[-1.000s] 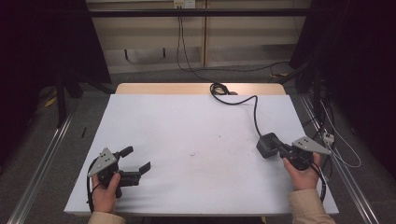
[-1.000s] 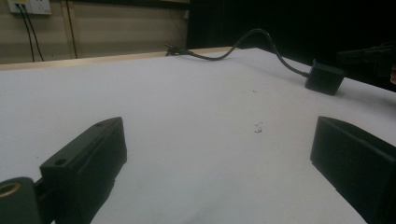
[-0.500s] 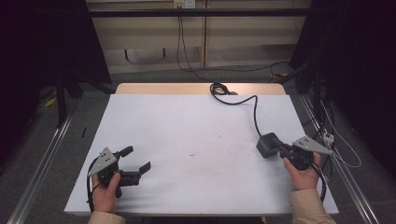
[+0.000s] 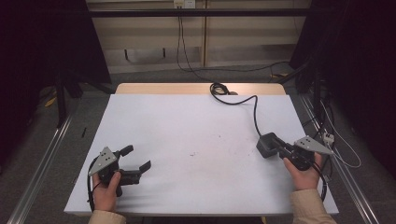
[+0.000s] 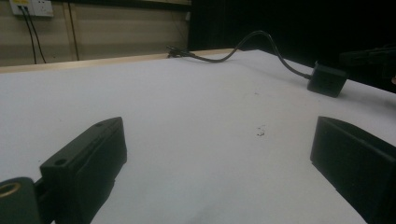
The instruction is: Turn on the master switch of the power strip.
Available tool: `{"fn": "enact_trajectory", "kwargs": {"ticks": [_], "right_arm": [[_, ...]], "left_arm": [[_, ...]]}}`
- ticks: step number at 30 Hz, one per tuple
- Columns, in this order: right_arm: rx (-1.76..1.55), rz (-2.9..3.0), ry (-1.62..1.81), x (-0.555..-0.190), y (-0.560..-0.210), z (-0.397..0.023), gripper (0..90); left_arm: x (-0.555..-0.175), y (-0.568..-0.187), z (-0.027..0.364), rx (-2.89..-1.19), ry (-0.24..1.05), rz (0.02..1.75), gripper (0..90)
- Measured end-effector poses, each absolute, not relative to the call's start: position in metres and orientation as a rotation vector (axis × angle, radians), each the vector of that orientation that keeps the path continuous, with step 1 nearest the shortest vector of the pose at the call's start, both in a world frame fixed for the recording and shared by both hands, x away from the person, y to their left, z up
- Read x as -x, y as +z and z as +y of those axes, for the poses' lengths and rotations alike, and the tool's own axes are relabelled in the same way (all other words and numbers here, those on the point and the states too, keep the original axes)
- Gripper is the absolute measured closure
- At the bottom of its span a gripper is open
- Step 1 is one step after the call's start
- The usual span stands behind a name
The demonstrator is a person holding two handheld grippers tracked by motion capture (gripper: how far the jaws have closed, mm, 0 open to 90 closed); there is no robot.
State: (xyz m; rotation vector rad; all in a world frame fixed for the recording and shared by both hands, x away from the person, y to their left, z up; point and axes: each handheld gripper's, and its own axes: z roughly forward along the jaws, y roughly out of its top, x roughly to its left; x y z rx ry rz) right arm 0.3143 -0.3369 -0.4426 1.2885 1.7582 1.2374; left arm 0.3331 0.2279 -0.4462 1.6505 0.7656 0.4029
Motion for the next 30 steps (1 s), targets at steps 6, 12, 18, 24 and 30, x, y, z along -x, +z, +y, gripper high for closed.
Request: {"fn": "enact_trajectory", "kwargs": {"ticks": [6, 12, 18, 24, 30], "right_arm": [[-1.324, 1.726, 1.263, -0.316, -0.441, -0.341, 66.8], [-1.333, 1.718, 1.278, -0.316, -0.440, -0.341, 51.7], [-1.331, 1.722, 1.290, -0.315, -0.439, -0.338, 40.1], [-1.311, 1.734, 1.294, -0.308, -0.435, -0.336, 32.5], [-1.297, 1.755, 1.346, -0.305, -0.436, -0.333, 24.8]], "left_arm": [[-0.335, -0.447, 0.229, -1.650, 0.400, 0.771, 3.4], [-0.334, -0.447, 0.230, -1.646, 0.400, 0.772, 3.4], [-0.331, -0.445, 0.230, -1.647, 0.405, 0.770, 3.4], [-0.330, -0.444, 0.230, -1.643, 0.406, 0.769, 3.4], [-0.331, -0.445, 0.230, -1.643, 0.403, 0.767, 3.4]]}}
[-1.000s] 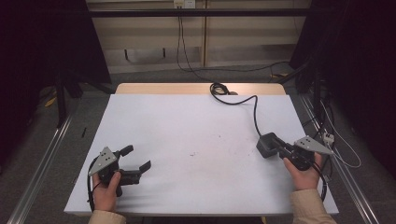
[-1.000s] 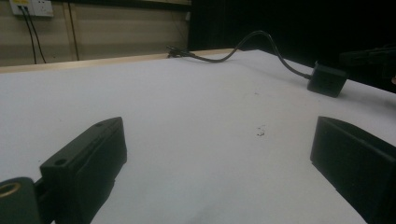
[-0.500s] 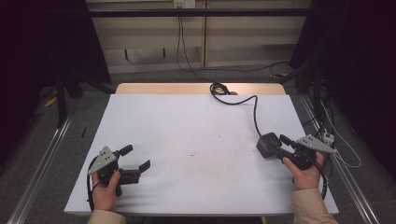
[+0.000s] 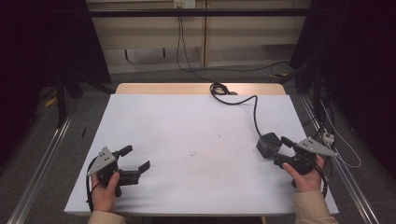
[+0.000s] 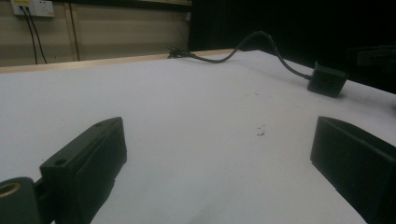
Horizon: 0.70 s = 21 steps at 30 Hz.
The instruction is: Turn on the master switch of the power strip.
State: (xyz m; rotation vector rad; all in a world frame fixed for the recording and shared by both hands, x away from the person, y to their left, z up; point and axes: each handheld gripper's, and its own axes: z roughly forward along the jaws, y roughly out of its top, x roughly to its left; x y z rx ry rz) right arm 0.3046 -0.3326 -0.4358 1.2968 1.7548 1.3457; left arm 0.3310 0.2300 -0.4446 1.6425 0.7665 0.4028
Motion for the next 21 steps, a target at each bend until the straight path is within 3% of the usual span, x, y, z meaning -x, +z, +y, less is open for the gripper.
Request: {"fn": "enact_trajectory", "kwargs": {"ticks": [8, 21], "right_arm": [[-1.284, 1.776, 1.352, -0.299, -0.438, -0.327, 17.5], [-1.265, 1.808, 1.381, -0.287, -0.439, -0.321, 15.6]], "left_arm": [[-0.332, -0.444, 0.229, -1.648, 0.400, 0.763, 3.4], [-0.334, -0.445, 0.226, -1.642, 0.393, 0.762, 3.4]]}}
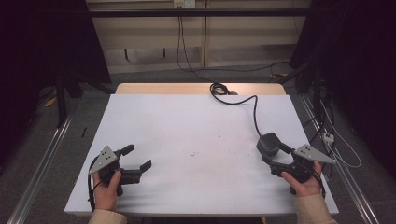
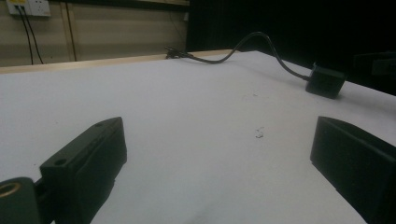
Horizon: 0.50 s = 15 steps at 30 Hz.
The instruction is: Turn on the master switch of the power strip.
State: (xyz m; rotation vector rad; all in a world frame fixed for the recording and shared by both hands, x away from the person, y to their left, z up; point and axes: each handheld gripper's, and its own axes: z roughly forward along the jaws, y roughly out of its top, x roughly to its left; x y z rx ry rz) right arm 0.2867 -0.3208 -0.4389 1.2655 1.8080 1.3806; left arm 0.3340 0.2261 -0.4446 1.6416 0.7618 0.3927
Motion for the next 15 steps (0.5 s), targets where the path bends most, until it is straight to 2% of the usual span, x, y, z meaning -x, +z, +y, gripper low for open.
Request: {"fn": "enact_trajectory", "kwargs": {"ticks": [15], "right_arm": [[-1.237, 1.871, 1.398, -0.2759, -0.4434, -0.3121, 15.4]], "left_arm": [[-0.3338, -0.4440, 0.2275, -1.643, 0.400, 0.758, 3.4]]}}
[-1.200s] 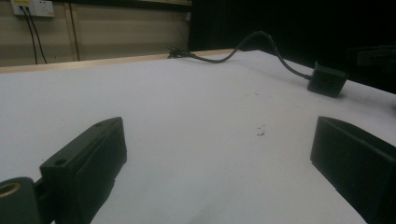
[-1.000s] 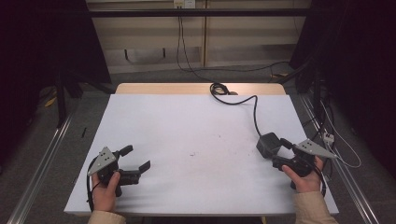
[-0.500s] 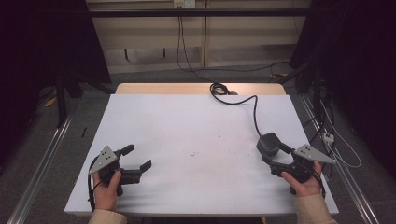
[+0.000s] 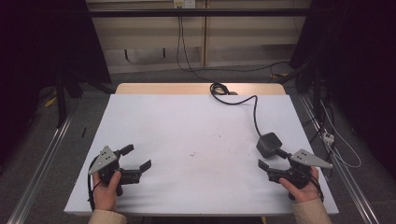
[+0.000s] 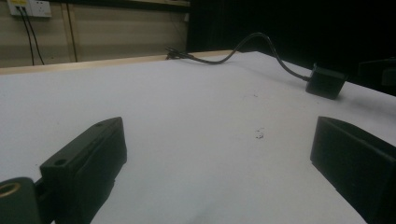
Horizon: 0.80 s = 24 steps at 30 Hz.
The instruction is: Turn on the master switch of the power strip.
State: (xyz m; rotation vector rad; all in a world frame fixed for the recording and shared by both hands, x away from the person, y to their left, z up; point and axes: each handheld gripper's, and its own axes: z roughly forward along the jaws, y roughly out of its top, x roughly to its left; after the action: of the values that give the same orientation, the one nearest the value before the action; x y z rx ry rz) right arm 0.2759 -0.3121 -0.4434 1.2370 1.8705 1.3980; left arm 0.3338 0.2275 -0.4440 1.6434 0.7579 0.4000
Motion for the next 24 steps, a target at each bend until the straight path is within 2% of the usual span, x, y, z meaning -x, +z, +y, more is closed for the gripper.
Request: {"fn": "enact_trajectory", "kwargs": {"ticks": [24], "right_arm": [[-1.219, 1.910, 1.411, -0.2657, -0.4490, -0.3074, 15.2]], "left_arm": [[-0.3333, -0.4434, 0.2279, -1.636, 0.401, 0.762, 3.4]]}}
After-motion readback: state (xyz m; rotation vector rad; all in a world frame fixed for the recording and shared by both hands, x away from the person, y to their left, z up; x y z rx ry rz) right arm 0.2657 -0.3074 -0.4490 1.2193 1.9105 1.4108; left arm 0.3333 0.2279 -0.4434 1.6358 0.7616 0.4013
